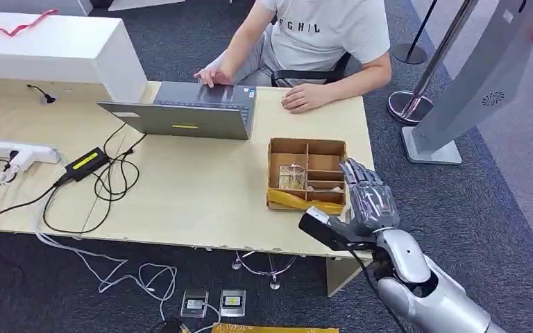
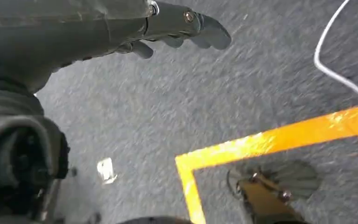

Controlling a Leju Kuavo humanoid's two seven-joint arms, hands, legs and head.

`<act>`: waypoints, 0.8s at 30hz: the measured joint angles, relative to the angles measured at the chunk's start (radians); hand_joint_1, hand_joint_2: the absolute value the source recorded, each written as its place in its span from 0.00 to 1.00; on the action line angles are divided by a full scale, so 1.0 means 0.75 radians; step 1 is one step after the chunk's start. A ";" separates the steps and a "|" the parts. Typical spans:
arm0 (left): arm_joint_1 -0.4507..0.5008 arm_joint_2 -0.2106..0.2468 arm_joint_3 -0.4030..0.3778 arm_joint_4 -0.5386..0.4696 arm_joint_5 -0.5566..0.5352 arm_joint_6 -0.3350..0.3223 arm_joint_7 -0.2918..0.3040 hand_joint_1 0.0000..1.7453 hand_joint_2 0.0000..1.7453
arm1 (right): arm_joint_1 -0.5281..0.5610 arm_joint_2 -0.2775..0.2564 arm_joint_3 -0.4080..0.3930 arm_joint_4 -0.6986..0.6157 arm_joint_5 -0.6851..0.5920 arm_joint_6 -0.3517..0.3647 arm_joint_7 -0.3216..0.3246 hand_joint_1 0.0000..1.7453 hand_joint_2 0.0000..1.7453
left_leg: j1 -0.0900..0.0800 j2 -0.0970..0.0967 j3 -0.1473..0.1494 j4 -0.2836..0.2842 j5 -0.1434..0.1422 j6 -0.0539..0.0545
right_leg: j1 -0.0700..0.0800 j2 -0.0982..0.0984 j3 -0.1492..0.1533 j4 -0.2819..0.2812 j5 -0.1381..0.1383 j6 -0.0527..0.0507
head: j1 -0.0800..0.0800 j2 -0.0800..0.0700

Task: Pass the card to the sensor for recognition and then transmit it.

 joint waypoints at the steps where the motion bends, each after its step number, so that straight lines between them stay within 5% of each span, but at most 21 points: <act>1: 0.004 0.001 0.010 0.000 0.000 -0.009 0.004 0.00 0.00 | -0.003 0.008 0.001 0.010 0.002 -0.005 -0.001 0.00 1.00 | 0.000 0.000 0.000 0.000 0.000 0.000 | 0.000 0.000 0.000 0.000 0.000 0.000 | -0.001 0.000; 17: 0.030 0.008 0.129 0.000 -0.023 0.036 0.047 0.00 0.00 | -0.024 0.097 0.019 0.139 -0.015 -0.034 -0.025 0.00 1.00 | 0.000 0.000 0.000 0.000 0.000 0.000 | 0.000 0.000 0.000 0.000 0.000 0.000 | 0.000 0.000; 24: 0.019 0.008 0.152 0.000 -0.106 0.061 0.052 0.00 0.00 | -0.046 0.121 0.046 0.209 0.152 -0.074 -0.007 0.00 1.00 | 0.000 0.000 0.000 0.000 0.000 0.000 | 0.000 0.000 0.000 0.000 0.000 0.000 | -0.001 0.000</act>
